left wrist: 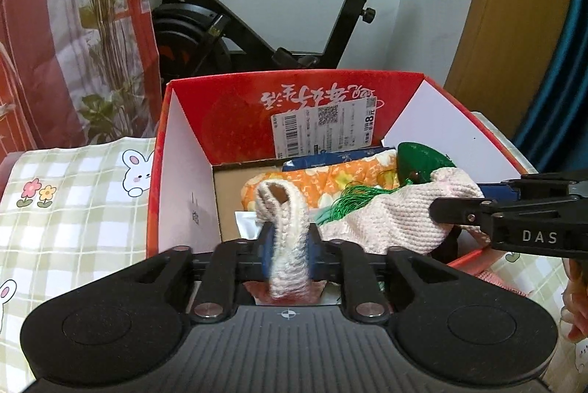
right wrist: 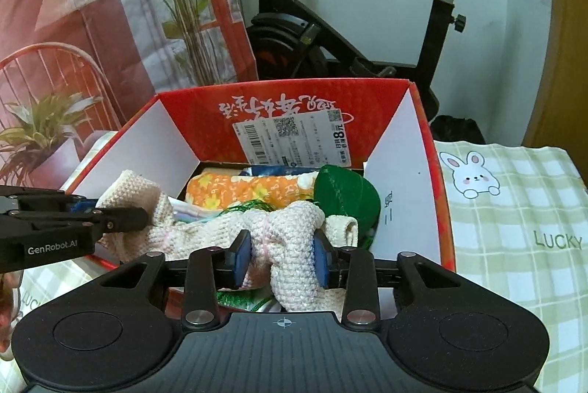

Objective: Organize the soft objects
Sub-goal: 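Open the right tool to drop the cream towel into the box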

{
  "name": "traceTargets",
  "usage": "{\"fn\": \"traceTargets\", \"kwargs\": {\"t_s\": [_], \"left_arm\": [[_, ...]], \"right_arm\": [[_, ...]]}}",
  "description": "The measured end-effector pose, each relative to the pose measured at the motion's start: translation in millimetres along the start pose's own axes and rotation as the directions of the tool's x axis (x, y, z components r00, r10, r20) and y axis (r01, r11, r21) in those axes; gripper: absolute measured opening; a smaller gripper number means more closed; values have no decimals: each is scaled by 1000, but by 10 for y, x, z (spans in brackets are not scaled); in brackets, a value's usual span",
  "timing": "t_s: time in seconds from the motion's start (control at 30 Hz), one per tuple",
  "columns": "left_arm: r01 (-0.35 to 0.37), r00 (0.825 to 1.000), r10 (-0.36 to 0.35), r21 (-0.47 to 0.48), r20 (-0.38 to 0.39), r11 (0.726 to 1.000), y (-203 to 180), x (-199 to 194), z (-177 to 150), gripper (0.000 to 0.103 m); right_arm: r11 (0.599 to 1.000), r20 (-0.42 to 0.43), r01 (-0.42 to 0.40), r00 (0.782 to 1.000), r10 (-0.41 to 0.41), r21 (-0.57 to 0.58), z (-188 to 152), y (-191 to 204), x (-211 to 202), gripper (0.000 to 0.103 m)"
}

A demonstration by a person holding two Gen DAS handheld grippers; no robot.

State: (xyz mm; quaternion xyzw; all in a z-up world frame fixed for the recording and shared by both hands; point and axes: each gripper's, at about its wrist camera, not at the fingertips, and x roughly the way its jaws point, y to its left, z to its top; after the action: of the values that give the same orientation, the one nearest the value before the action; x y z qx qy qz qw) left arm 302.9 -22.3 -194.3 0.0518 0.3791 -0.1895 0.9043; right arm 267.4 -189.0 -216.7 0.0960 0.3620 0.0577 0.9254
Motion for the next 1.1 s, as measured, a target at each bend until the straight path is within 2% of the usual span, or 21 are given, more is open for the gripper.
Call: {"fn": "traceTargets", "kwargs": {"t_s": [0.07,0.13,0.23,0.27,0.33,0.5,0.67,0.83,0.97,1.1], "left_arm": [[11,1000,-11,2,10,1000,2,-19,12,49],[10,999,-10,1,36,1000,0,-93,13,63],[24,997,-23,-13,76,1000,0,-213,27,71],[34,995,-31,-25,92,999,-2,-264,30,73],[61,991,-56,-38,121,997,-5,-367,28,74],[68,981,-62,-27,184,997,-90,-626,-80,74],[69,972,-62,-24,227,997,-119,-851,-325,74],[47,972,-41,-21,233,999,-89,-961,-606,74],[48,975,-40,-29,216,998,-53,-968,-828,73],[66,981,-56,-50,186,997,-1,-908,-1000,73]], "right_arm": [[1000,7,15,1000,-15,-23,-12,18,-30,41],[998,35,34,999,-32,-53,-9,34,-94,49],[996,93,45,995,-38,-82,-39,70,-217,61],[995,115,48,993,-38,-85,-48,72,-264,61],[995,165,39,986,-24,-89,-105,87,-371,61],[996,261,-1,965,23,-87,-296,93,-629,61],[996,330,-14,943,41,-83,-526,122,-838,61],[994,369,-13,928,51,-105,-786,222,-976,61],[994,364,-26,929,62,-103,-987,282,-985,61],[994,328,-33,942,66,-106,-1154,344,-884,60]]}}
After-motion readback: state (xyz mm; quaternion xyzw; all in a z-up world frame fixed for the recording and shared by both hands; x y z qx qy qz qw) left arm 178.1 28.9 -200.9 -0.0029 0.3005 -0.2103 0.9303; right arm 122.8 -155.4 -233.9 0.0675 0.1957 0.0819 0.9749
